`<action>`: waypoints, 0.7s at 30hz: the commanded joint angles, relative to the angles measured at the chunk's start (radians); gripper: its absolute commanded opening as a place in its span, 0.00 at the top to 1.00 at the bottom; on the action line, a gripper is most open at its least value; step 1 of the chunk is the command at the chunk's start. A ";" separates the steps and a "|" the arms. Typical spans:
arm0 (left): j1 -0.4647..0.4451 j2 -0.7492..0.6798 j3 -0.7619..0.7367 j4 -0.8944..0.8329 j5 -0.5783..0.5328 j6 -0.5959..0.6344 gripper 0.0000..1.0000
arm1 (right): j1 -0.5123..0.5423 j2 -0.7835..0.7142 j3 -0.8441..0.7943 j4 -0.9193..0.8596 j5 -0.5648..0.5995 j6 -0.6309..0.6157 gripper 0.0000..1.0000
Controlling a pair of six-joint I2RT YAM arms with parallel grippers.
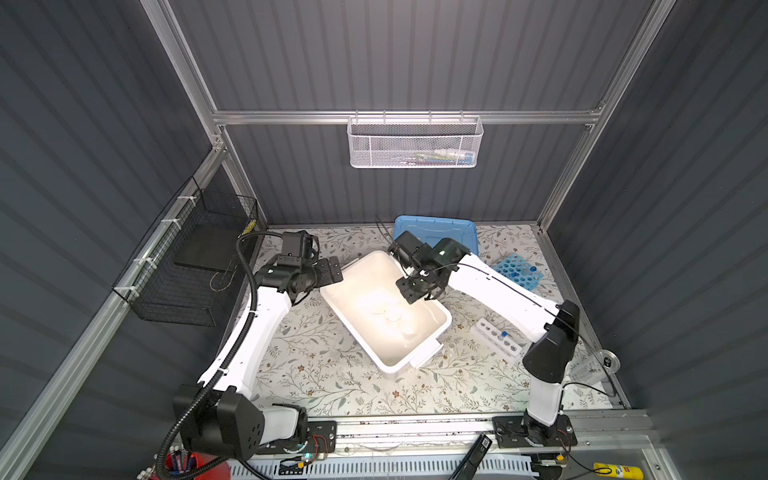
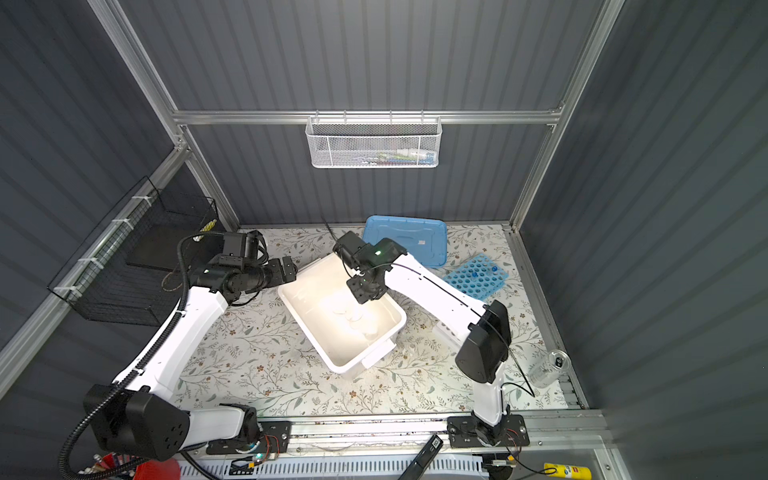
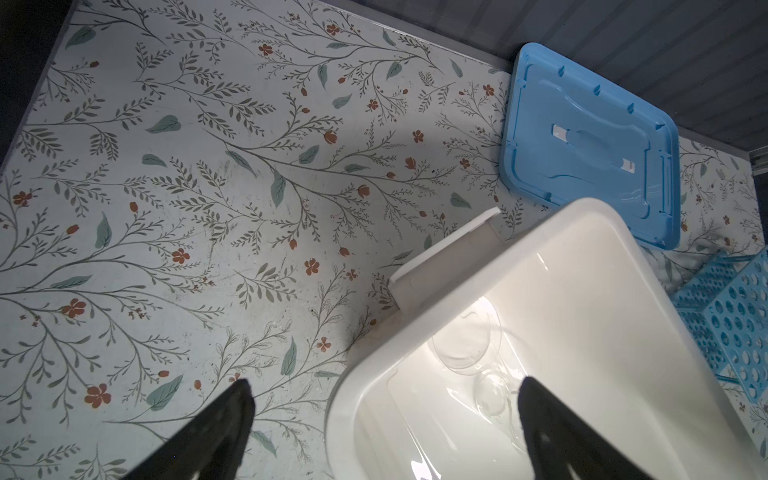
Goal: Organize the chemistry lab equipment
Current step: 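Move the right gripper back toward the clear plastic pipette near the racks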
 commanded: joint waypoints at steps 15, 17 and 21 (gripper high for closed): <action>-0.168 0.256 0.353 -0.123 0.006 0.006 0.00 | -0.278 -0.010 -0.159 -0.072 -0.083 0.344 0.54; -0.172 0.259 0.365 -0.118 0.005 -0.009 0.00 | -0.277 0.006 -0.205 -0.057 -0.098 0.373 0.54; -0.173 0.274 0.391 -0.132 0.012 -0.008 0.00 | -0.279 0.026 -0.318 0.028 -0.152 0.428 0.54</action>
